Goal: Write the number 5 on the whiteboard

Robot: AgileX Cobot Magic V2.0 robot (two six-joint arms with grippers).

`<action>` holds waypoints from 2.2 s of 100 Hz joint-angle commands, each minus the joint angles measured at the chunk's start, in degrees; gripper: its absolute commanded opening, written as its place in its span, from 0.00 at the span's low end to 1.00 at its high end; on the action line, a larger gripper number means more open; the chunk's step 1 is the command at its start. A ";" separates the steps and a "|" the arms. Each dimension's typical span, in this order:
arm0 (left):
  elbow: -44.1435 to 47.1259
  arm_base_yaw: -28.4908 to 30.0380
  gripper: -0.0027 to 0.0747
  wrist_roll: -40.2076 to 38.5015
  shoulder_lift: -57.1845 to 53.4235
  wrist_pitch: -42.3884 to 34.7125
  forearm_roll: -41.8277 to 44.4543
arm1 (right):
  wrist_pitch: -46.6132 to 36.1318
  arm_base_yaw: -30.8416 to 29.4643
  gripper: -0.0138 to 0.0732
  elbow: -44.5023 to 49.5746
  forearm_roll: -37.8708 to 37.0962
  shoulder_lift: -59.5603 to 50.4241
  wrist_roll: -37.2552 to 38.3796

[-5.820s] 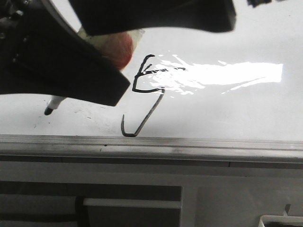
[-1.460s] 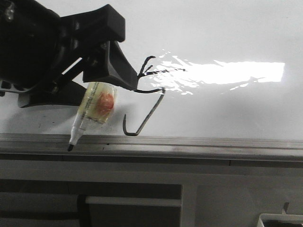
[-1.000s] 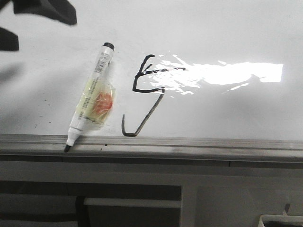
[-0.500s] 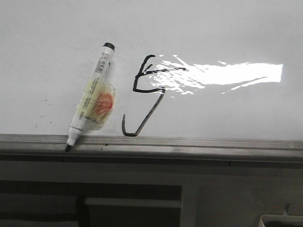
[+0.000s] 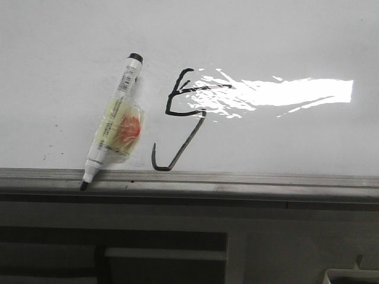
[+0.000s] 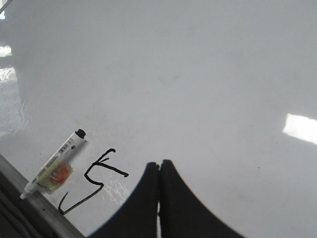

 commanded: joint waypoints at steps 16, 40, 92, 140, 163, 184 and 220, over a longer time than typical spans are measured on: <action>-1.49 0.11 0.01 0.10 0.39 0.91 1.14 | 1.41 -0.30 0.08 -1.33 -1.32 0.24 -0.27; 0.99 0.11 0.01 0.10 -0.63 -1.62 5.07 | 1.36 -0.30 0.08 -1.33 -1.32 0.24 -0.27; 11.70 28.91 0.01 -51.65 -10.92 10.99 65.92 | 1.36 -0.30 0.08 -1.33 -1.32 0.24 -0.27; 16.02 44.09 0.01 -70.53 -17.74 24.58 85.38 | 1.17 -0.30 0.08 -1.33 -1.32 0.24 -0.27; 16.02 44.09 0.01 -70.53 -17.74 34.58 85.38 | 1.17 -0.30 0.08 -1.33 -1.32 0.24 -0.27; 16.02 44.09 0.01 -70.53 -17.74 34.37 85.63 | 1.17 -0.30 0.08 -1.33 -1.32 0.24 -0.27; 16.02 44.09 0.01 -70.53 -17.74 34.37 85.53 | 1.17 -0.30 0.08 -1.33 -1.32 0.24 -0.27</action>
